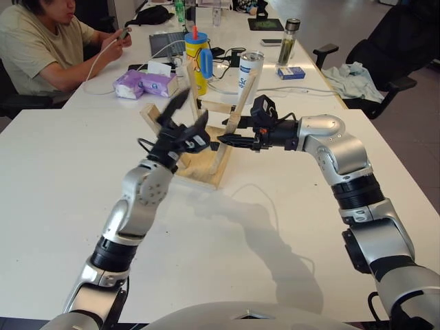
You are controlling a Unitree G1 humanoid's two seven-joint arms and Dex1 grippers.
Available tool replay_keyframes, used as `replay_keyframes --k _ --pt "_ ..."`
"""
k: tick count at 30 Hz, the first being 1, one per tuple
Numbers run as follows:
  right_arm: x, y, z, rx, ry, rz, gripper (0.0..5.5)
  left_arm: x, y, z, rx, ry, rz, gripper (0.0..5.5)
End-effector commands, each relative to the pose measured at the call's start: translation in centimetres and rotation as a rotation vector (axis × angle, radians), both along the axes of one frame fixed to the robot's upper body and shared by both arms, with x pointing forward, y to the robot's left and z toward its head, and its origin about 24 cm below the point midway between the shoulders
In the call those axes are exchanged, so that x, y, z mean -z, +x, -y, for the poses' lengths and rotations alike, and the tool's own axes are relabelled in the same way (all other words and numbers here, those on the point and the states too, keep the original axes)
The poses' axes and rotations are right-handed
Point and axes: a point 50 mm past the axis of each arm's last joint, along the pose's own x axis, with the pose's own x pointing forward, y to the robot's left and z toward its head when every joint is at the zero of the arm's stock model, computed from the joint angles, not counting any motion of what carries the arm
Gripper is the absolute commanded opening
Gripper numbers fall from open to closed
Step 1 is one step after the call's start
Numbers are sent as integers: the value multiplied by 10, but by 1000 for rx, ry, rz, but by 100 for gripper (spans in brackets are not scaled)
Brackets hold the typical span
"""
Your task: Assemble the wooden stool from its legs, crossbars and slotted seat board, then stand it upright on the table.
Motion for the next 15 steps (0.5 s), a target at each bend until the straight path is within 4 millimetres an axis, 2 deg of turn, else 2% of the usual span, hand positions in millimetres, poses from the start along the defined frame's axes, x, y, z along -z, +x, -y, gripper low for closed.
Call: replay_keyframes --k 1,2,5,7,9,11,13,14,15 --pt "44 -1 5 45 -165 -140 207 112 -31 -19 -37 280 -558 319" --pt "45 -1 5 45 -165 -140 207 101 -26 -16 -46 227 -513 319" --pt "46 -1 6 48 -165 -142 207 47 -3 -5 -54 38 -290 319" --pt "46 -1 6 43 -168 -140 207 -2 9 -4 -79 -145 -83 319" --pt "46 -1 6 35 -168 -140 207 -61 7 -10 -90 -326 167 319" --pt "46 -1 6 28 -169 -140 207 -106 -2 -17 -94 -426 371 319" --pt "46 -1 5 21 -170 -142 207 -128 -11 -22 -100 -492 476 319" --pt "46 -1 5 18 -171 -144 207 -130 -14 -21 -87 -505 493 319" --pt "47 -2 4 13 -170 -146 207 -122 -12 -18 -86 -477 468 319"
